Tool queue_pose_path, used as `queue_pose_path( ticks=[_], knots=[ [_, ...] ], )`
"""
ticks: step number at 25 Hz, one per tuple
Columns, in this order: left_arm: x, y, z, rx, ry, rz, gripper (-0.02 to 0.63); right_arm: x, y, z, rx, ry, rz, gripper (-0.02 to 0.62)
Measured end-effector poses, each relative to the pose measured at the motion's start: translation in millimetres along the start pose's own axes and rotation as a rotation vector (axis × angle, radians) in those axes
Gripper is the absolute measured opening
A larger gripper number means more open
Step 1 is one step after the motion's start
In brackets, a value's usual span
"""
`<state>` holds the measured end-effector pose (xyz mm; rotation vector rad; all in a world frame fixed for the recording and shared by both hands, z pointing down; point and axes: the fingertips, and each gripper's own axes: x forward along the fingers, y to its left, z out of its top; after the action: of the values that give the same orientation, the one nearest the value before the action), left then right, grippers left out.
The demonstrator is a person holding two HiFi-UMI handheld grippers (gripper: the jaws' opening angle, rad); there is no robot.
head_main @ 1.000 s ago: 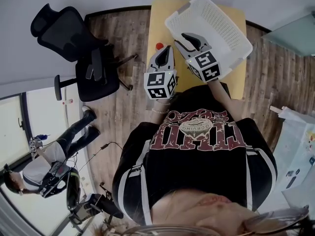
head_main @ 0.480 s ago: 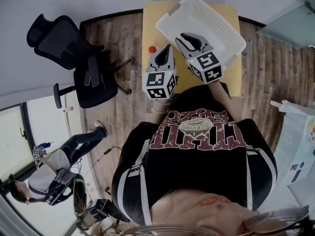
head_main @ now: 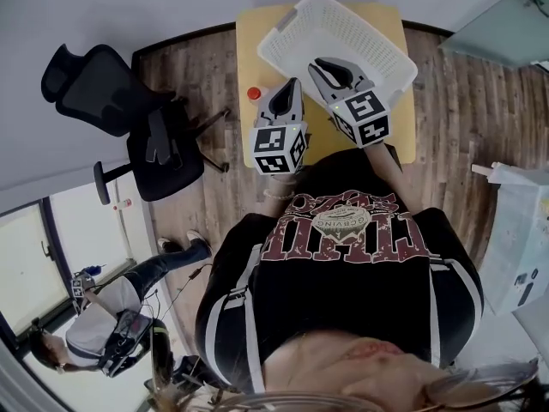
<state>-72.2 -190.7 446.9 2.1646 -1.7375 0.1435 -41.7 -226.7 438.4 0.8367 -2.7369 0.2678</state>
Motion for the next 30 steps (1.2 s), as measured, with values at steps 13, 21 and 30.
queue_pose_path(
  ticks=[13, 21, 30],
  knots=[
    [27.3, -36.3, 4.0, 0.041, 0.019, -0.093, 0.048, -31.3, -44.6, -3.8, 0.045, -0.013, -0.122, 0.035],
    [38.9, -53.2, 2.5, 0.047, 0.023, -0.131, 0.048, -45.2, -62.0, -10.2, 0.073, -0.014, -0.159, 0.023],
    [46.4, -69.4, 3.2, 0.059, 0.025, -0.17, 0.048, -58.6, -76.9, -16.9, 0.099, -0.019, -0.206, 0.02]
  ],
)
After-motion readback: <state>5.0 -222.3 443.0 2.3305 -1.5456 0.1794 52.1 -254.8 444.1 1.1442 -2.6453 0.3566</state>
